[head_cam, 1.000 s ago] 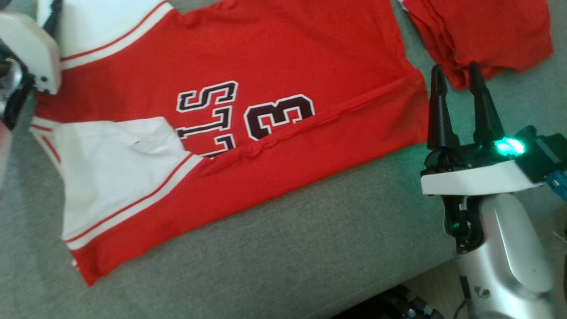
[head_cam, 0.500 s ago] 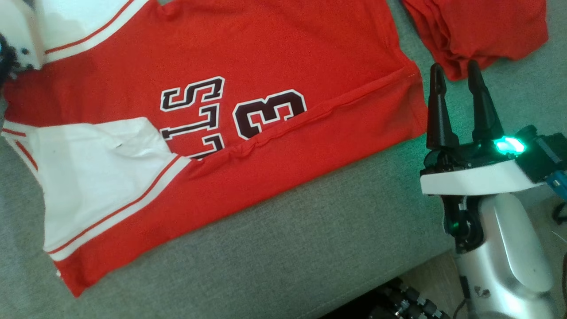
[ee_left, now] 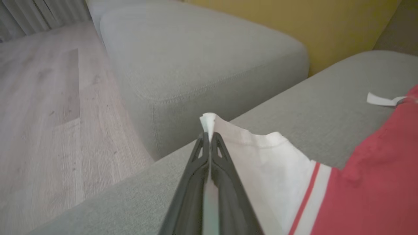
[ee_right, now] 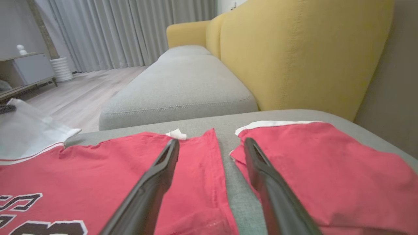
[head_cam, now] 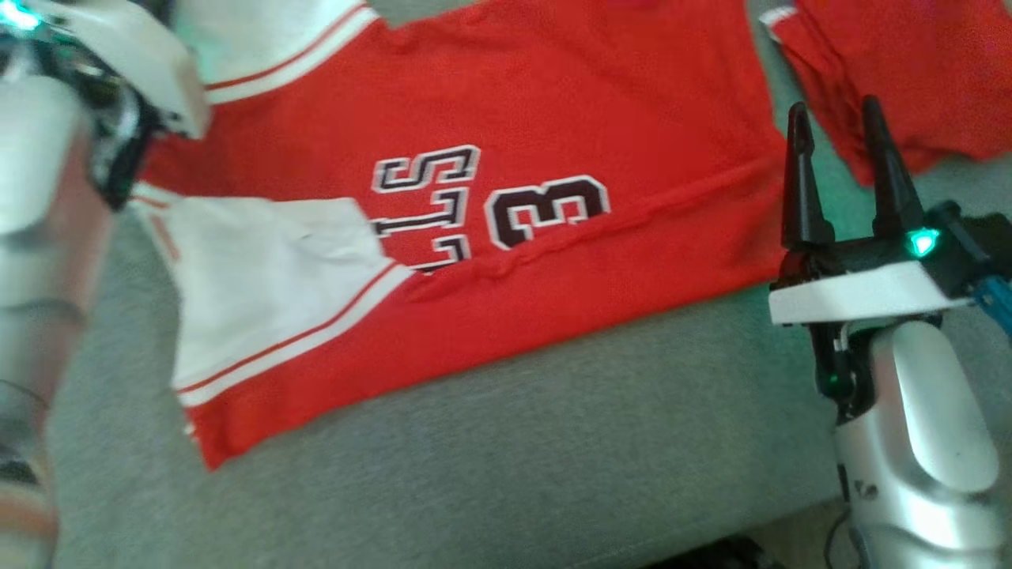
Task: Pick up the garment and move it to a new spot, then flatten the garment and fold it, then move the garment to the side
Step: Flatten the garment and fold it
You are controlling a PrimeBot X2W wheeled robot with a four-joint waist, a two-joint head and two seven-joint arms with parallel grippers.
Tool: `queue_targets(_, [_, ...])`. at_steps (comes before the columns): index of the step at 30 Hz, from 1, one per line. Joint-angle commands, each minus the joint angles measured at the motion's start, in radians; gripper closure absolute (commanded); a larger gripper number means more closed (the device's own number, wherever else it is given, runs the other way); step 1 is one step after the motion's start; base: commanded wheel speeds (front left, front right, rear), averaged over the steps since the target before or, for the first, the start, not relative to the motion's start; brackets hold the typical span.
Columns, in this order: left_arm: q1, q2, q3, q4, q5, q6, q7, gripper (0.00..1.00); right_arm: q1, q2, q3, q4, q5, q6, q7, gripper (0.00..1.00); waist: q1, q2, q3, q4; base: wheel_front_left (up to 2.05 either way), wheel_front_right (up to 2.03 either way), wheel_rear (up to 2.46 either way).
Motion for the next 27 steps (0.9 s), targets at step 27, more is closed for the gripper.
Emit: queue_targets(27, [0.099, -0.022, -0.146, -0.405, -0.045, 0.016, -0.1, 1.0, -0.503, -0.318, -0.062, 0.568, -0.084, -0.001, 0.496, 0.0, 0.0001, 0.0, 0.014, 0.355, 0.0, 0.0, 0.0])
